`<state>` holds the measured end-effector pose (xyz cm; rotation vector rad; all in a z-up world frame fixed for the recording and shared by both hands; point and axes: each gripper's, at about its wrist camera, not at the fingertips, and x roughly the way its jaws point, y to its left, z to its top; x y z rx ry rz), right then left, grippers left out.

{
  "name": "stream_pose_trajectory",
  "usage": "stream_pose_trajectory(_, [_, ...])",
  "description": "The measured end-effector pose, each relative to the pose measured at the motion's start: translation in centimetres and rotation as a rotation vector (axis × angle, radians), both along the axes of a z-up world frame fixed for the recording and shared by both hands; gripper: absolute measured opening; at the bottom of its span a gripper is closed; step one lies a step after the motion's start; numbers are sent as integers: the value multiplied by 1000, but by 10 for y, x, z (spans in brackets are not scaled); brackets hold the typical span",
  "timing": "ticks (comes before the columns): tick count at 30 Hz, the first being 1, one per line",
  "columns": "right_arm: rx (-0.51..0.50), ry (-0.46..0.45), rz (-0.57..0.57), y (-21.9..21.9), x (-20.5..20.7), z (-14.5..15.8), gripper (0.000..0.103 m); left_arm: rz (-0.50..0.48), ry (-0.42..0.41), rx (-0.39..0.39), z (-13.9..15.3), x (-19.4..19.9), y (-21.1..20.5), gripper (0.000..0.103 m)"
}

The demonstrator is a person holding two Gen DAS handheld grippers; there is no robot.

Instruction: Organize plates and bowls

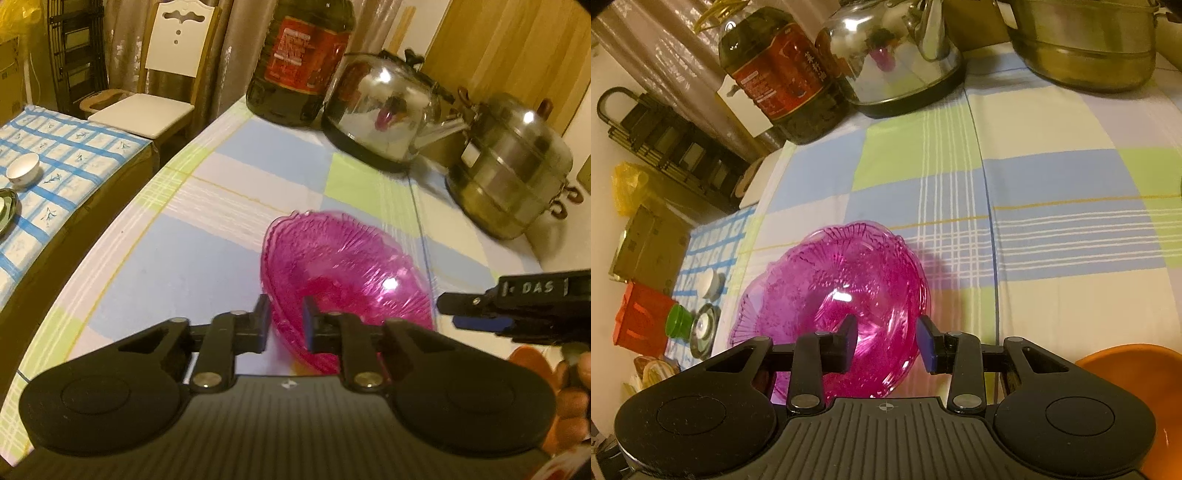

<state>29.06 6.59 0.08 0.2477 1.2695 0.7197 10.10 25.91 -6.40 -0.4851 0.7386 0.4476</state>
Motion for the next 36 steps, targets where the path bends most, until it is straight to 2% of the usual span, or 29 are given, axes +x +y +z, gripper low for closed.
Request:
stream_pose_trajectory(11, [-21,5,-2,-2,2,-5,37,-7,-4,45,-8,3,-1,9])
stream_pose_trajectory(18, [-21,-1,-19,-5,4,-4,37,-54,-21,128,-12,5,-5,9])
stream_pose_trajectory(20, [-24,-1,-24,-6,5,-4,37,-51,-28,123,-14,5,-3,9])
stream_pose_trajectory(24, [-23,2,-46,-11,11,-4,37,-74,19,98,-19,15,0,9])
stream_pose_trajectory(26, [-21,1,-63,-15,14,-3,37,-75,25,111,-19,18,-2,9])
stream_pose_trajectory(30, [-18,2,-84,-19,21,-3,37,-70,23,88,-20,18,1,9])
stream_pose_trajectory(36, [-19,9,-55,-15,18,-5,37,-21,4,41,-14,12,4,9])
